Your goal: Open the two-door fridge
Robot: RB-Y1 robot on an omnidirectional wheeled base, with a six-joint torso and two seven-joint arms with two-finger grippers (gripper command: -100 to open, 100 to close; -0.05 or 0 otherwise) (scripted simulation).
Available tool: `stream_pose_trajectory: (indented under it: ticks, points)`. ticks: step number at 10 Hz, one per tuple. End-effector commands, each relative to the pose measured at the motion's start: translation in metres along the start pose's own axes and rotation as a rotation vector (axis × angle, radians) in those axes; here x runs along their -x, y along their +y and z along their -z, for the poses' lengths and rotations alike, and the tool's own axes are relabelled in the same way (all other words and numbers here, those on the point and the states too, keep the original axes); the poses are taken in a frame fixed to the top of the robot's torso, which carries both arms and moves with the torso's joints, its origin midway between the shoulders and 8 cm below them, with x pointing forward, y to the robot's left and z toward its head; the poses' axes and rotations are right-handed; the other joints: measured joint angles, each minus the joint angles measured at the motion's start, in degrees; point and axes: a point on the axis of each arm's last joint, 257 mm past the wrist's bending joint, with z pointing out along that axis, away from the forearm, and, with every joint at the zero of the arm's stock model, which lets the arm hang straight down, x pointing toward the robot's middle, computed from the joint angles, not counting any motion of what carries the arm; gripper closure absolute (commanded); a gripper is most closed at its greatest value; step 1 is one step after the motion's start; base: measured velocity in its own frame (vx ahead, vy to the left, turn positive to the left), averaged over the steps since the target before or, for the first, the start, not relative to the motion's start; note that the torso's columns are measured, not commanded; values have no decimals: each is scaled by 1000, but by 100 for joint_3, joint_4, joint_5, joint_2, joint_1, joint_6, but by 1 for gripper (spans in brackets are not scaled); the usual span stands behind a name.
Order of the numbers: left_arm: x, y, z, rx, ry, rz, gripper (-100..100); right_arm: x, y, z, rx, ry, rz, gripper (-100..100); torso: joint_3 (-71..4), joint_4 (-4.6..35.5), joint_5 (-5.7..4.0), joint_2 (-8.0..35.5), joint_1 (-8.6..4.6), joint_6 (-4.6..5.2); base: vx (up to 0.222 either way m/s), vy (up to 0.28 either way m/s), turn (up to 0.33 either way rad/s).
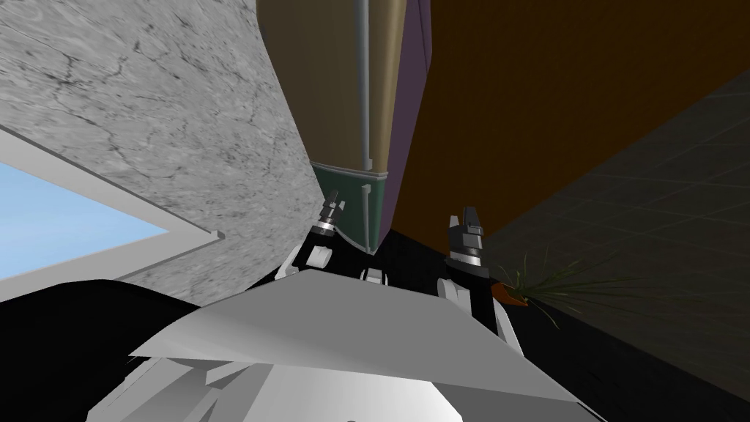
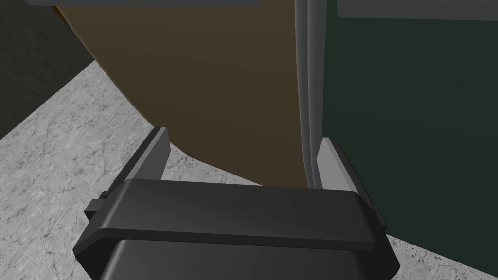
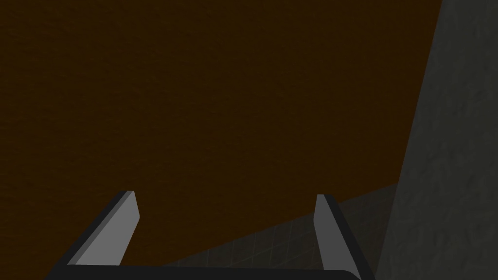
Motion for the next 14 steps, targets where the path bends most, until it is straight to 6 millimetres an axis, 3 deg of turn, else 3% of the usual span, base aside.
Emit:
stream_pose_trajectory:
  ticks: [1,2,3,4,6,7,8,9,10,11,12,13,14]
  points:
    - [-2,1,-11,22,7,-8,-100,0,0,0,0,0,0,0,-1,0,-1,-2,-5,0,22,-53,10]
    - [-5,-8,-21,9,16,-14,-100,0,0,0,0,0,0,0,0,0,0,-1,-2,0,32,-61,17]
    - [-4,-1,-20,33,13,-14,-100,0,0,0,0,0,0,0,-2,0,-1,-4,-3,1,23,-64,10]
    - [-7,-12,-30,14,21,-19,-100,0,0,0,0,0,0,0,0,0,-1,1,-3,0,30,-82,23]
    - [-6,-3,-30,50,17,-19,-100,0,0,0,0,0,0,0,0,0,0,0,2,0,18,-44,4]
    - [-9,-11,-40,41,23,-24,-100,0,0,0,0,0,0,0,4,2,4,6,15,0,15,-45,19]
    - [-8,-5,-40,64,20,-24,-100,0,0,0,0,0,0,0,1,1,2,2,3,0,17,-50,13]
    - [-12,-17,-50,46,27,-28,-100,0,0,0,0,0,0,0,0,0,0,0,-2,0,27,-72,22]
    - [-11,-9,-49,77,24,-29,-100,0,0,0,0,0,0,0,-3,-1,-3,-5,-11,1,27,-68,12]
    - [-14,-21,-59,57,30,-34,-100,0,0,0,0,0,0,0,-2,-1,-2,-4,-6,0,26,-81,25]
    - [-13,-13,-59,87,27,-35,-100,0,0,0,0,0,0,0,-1,0,-2,-2,-6,0,22,-65,10]
    - [-17,-26,-68,68,33,-41,-100,0,0,0,0,0,0,0,1,0,1,1,4,0,33,-70,21]
    - [-16,-18,-67,98,30,-42,-100,0,0,0,0,0,0,0,-1,0,1,-2,1,0,30,-60,11]
